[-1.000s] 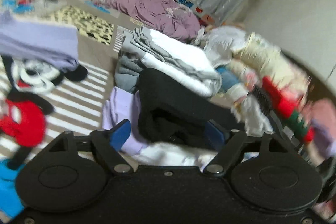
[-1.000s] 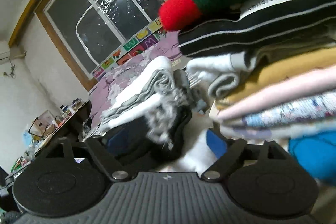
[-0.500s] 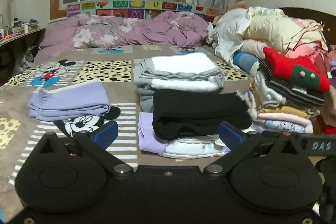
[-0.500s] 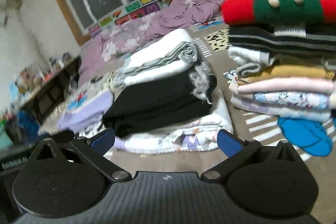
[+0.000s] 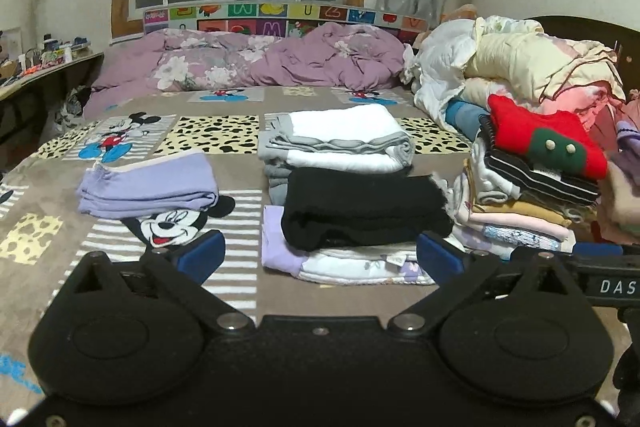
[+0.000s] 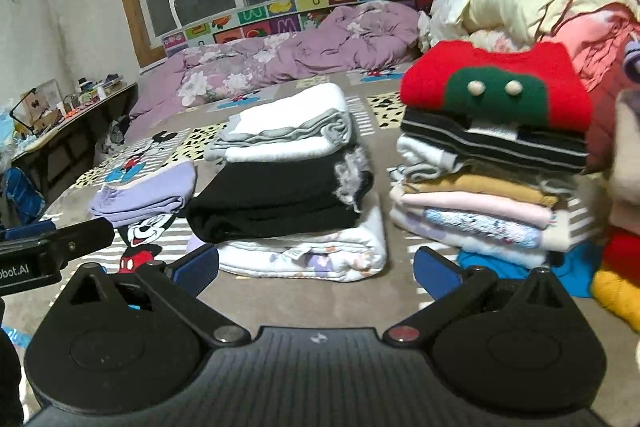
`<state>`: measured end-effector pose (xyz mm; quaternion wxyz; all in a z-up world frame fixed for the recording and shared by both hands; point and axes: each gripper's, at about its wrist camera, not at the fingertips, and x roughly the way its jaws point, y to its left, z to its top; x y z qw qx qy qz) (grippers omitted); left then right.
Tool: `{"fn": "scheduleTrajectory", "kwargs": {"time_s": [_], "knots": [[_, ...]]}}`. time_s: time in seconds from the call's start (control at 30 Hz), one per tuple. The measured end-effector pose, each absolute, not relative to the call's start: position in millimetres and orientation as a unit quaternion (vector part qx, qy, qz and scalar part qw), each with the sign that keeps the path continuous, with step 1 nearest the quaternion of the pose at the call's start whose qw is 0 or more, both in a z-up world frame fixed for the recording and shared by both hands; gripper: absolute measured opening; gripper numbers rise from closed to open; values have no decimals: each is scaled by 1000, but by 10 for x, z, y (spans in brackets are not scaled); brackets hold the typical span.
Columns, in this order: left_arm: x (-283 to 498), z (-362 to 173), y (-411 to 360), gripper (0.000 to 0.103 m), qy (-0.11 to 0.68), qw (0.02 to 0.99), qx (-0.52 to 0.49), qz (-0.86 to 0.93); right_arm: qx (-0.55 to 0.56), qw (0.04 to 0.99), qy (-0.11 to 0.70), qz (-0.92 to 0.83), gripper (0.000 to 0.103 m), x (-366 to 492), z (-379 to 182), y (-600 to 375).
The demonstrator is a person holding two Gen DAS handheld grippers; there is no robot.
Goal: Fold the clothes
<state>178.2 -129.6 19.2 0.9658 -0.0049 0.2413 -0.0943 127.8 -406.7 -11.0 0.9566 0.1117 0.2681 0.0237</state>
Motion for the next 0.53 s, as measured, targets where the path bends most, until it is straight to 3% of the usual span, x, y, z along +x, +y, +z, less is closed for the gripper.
{"fn": "scheduleTrajectory", "kwargs": {"time_s": [0.53], "knots": [[1593,277,-1485,103,241,967,1,-80,105,959,260,34,103,1056,-12,-4154]]}}
